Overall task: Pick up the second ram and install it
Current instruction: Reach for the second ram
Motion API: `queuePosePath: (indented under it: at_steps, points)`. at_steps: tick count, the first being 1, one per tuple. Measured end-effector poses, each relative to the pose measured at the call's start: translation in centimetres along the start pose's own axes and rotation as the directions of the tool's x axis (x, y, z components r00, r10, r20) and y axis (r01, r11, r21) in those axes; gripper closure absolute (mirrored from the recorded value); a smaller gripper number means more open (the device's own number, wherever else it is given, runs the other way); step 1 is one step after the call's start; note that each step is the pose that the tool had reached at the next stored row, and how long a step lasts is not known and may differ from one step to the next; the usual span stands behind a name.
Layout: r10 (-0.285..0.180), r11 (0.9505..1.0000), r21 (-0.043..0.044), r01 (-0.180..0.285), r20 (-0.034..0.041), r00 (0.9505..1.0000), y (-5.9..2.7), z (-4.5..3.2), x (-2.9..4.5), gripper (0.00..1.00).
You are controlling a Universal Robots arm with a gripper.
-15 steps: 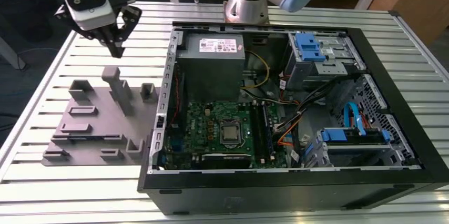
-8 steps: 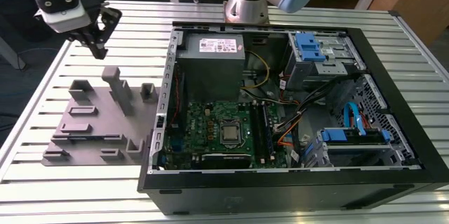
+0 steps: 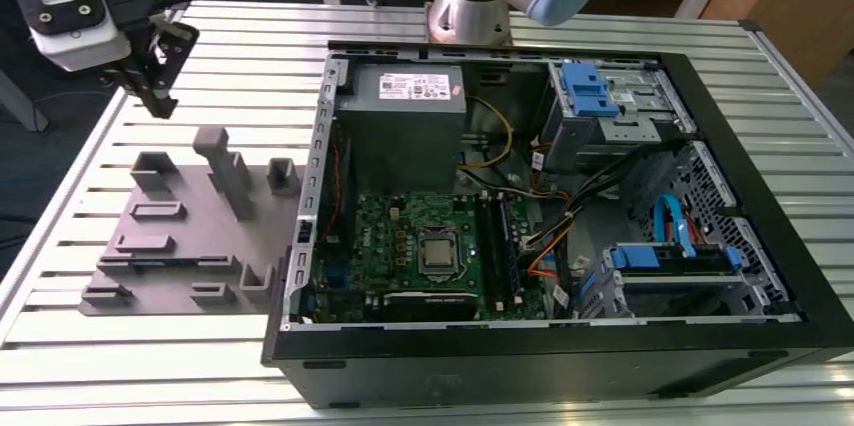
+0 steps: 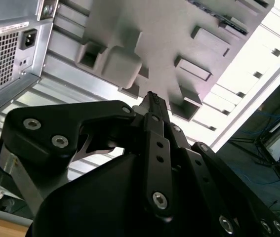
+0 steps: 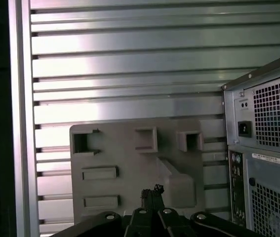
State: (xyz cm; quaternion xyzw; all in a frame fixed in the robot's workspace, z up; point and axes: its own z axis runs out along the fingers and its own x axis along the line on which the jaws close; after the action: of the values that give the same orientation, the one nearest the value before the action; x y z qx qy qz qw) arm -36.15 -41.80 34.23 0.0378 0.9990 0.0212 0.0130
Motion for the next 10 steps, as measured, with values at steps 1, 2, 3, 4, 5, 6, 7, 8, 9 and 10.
queuePosePath:
  at_steps: [1,2,3,4,5,6,7,8,9,10]
  points:
    - [0.000,1.0000,-0.0001,0.000,0.0001,1.0000,-0.07,0.09,0.29,0.93]
    - [0.000,1.0000,-0.0002,0.000,0.0002,1.0000,-0.15,0.18,0.59,0.93]
    - [0.000,1.0000,-0.0001,0.000,0.0002,1.0000,-0.23,0.27,0.80,0.93]
    - [0.000,1.0000,-0.0002,0.000,0.0002,1.0000,-0.31,0.36,0.96,0.93]
    - [0.000,1.0000,-0.0001,0.000,0.0001,1.0000,-0.40,0.44,1.13,0.93]
    - [0.000,1.0000,-0.0001,0.000,0.0001,1.0000,-0.51,0.52,1.28,0.93]
    - [0.000,1.0000,-0.0001,0.000,0.0001,1.0000,-0.64,0.61,1.44,0.93]
    - [0.000,1.0000,-0.0001,0.000,0.0001,1.0000,-0.76,0.70,1.59,0.93]
    - [0.000,1.0000,-0.0002,0.000,0.0001,1.0000,-0.88,0.78,1.74,0.93]
    - [0.000,1.0000,-0.0001,0.000,0.0001,1.0000,-0.99,0.87,1.89,0.93]
